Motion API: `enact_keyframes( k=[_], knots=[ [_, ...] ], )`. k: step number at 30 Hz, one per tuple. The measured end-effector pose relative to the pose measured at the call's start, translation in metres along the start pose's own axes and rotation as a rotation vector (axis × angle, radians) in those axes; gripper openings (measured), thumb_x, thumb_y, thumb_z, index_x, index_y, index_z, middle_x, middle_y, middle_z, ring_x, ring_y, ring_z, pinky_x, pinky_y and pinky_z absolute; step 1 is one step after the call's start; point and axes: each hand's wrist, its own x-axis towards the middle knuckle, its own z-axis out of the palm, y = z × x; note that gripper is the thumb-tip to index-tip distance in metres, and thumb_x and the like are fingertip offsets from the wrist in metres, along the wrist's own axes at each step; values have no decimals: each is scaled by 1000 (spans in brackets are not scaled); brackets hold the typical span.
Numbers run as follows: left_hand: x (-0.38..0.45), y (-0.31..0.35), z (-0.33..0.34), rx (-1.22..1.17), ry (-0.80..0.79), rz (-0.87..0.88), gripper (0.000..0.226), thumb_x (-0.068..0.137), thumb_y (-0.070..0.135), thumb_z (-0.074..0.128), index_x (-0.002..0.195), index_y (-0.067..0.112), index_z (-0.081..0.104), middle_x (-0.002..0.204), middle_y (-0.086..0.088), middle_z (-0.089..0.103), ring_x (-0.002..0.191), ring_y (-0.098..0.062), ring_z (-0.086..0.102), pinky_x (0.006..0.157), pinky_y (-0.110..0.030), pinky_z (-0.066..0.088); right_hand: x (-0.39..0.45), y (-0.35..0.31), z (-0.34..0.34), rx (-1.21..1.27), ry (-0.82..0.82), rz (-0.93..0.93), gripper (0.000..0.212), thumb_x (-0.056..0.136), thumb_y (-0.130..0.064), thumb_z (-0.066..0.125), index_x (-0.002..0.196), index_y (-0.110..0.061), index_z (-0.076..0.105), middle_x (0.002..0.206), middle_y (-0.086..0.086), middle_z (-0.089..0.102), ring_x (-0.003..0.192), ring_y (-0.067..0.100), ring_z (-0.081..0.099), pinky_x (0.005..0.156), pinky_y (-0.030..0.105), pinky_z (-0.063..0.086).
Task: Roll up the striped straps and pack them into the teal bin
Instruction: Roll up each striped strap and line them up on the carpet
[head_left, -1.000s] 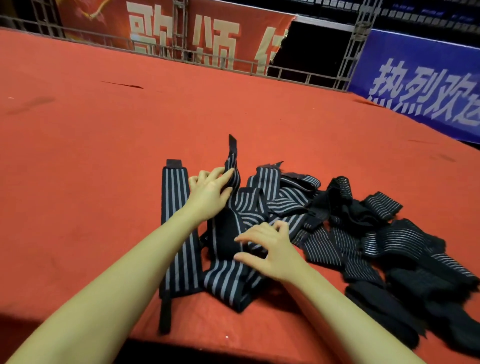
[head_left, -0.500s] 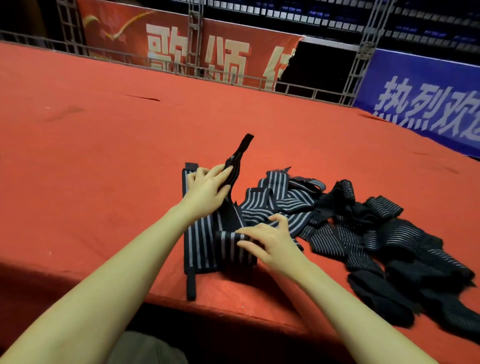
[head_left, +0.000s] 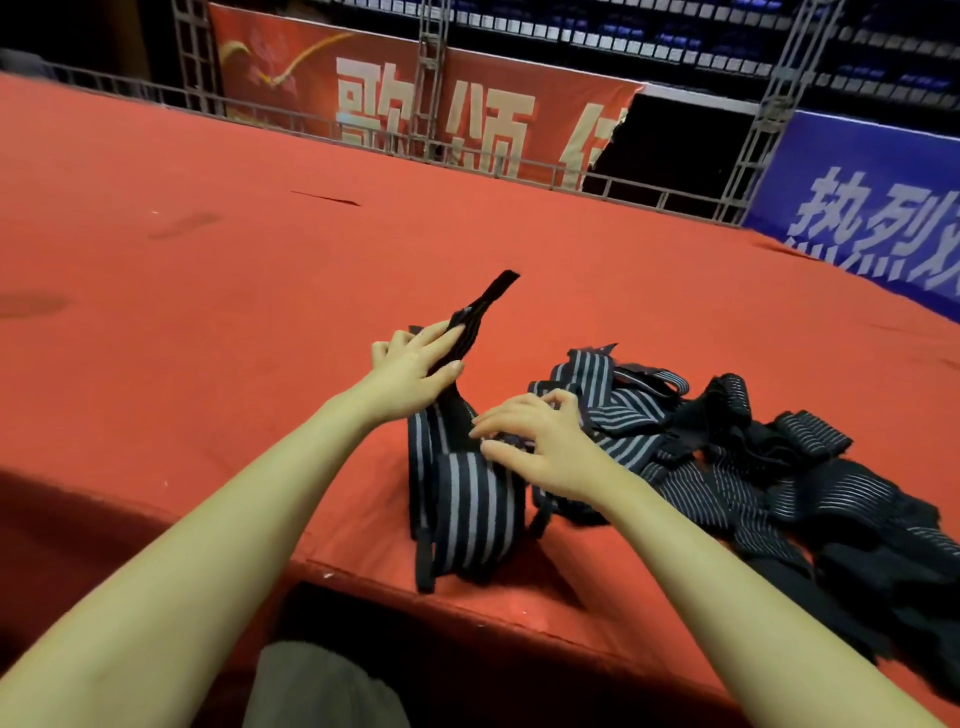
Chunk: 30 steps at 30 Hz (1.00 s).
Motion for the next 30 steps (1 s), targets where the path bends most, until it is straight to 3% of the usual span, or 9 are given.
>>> enact_keyframes(
  k=[4,11,17,24,28,30],
  knots=[
    [-6,-14,16,-14,-30,-20,50,102,37,32,149,42,13,156,18,14,122,-21,28,93,-29,11,2,6,27,-94,-106,75,33,97,-40,50,128,-34,56,140,-20,47,132,1,32,97,28,5],
    [-8,-42,42,34,-52,-7,52,102,37,33,150,35,14,157,16,10,123,-21,27,97,-32,12,20,22,62,-96,6,263,49,99,-35,46,146,-27,35,156,-10,26,141,11,20,103,31,7],
    [11,-66,62,90,-59,54,68,88,59,12,150,33,18,157,13,16,120,-24,33,97,-34,14,72,54,83,-48,109,428,56,100,-34,42,150,-18,23,149,-1,37,135,16,32,107,37,12],
    [52,-110,94,258,-62,72,57,94,45,27,142,20,43,148,2,41,107,-31,50,88,-48,36,135,100,131,133,-1,462,59,100,-32,43,151,-27,14,133,-1,54,124,16,45,97,31,14],
    [68,-131,113,233,-48,26,56,94,43,29,141,19,46,146,2,44,106,-30,51,86,-49,37,151,119,157,306,116,541,59,96,-28,54,147,-32,24,115,-8,58,114,11,51,94,30,17],
    [76,-139,118,208,-25,28,54,94,42,31,141,20,45,146,3,44,107,-28,49,86,-48,35,162,128,166,342,145,566,60,94,-29,55,146,-32,25,120,-8,55,117,9,48,92,27,14]
  ],
)
